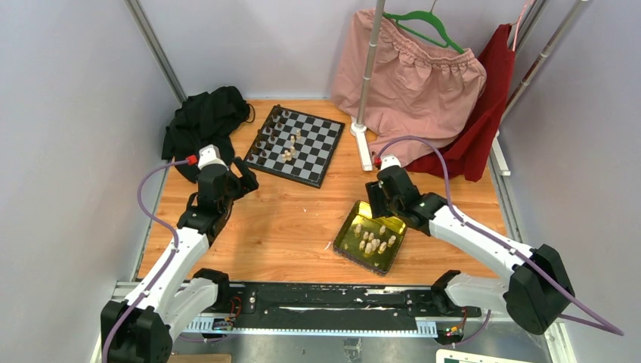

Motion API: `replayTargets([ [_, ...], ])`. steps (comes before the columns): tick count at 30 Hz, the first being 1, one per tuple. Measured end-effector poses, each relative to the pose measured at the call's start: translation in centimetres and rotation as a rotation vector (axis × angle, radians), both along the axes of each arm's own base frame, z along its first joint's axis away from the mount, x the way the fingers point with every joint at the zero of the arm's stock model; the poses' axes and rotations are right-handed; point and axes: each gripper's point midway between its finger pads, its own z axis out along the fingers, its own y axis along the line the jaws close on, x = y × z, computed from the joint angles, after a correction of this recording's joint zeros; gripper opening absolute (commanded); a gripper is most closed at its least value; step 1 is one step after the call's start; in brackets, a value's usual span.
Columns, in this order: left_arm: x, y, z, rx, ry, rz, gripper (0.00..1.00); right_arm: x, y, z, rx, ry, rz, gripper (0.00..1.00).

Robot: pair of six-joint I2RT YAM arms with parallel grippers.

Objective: Set up the chess pieces on the board
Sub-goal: Move the storage box to the center of the board.

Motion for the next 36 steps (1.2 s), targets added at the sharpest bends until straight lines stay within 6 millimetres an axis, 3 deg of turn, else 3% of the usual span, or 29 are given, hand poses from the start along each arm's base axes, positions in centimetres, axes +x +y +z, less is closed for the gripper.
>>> replayTargets([
  [5,0.0,-0.2,0.0,-0.010,0.000,-0.003,0.92,-1.0,0.6,-2.6,-0.021,0.089,0.045,0.63],
  [13,0.0,-0.5,0.0,-0.025,0.002,-0.012,0.92,-1.0,0.2,-5.6,-0.099,0.161,0.038,0.62],
  [15,0.1,-0.5,0.0,-0.028,0.000,-0.014,0.92,-0.8,-0.1,-6.1,-0.123,0.166,0.030,0.56],
  [20,0.4,-0.6,0.1,-0.031,-0.008,-0.016,0.92,-0.5,-0.8,-6.9,-0.157,0.176,0.009,0.21],
  [24,0.5,-0.8,-0.2,-0.032,-0.001,-0.021,0.92,-0.2,-1.4,-7.0,-0.147,0.181,-0.024,0.06],
  [30,0.6,-0.9,-0.2,-0.034,-0.001,-0.026,0.92,0.4,-3.7,-6.7,-0.121,0.180,-0.129,0.00],
  [36,0.5,-1.0,-0.2,-0.038,-0.001,-0.032,0.92,0.3,-7.7,-6.6,-0.078,0.183,-0.292,0.00],
])
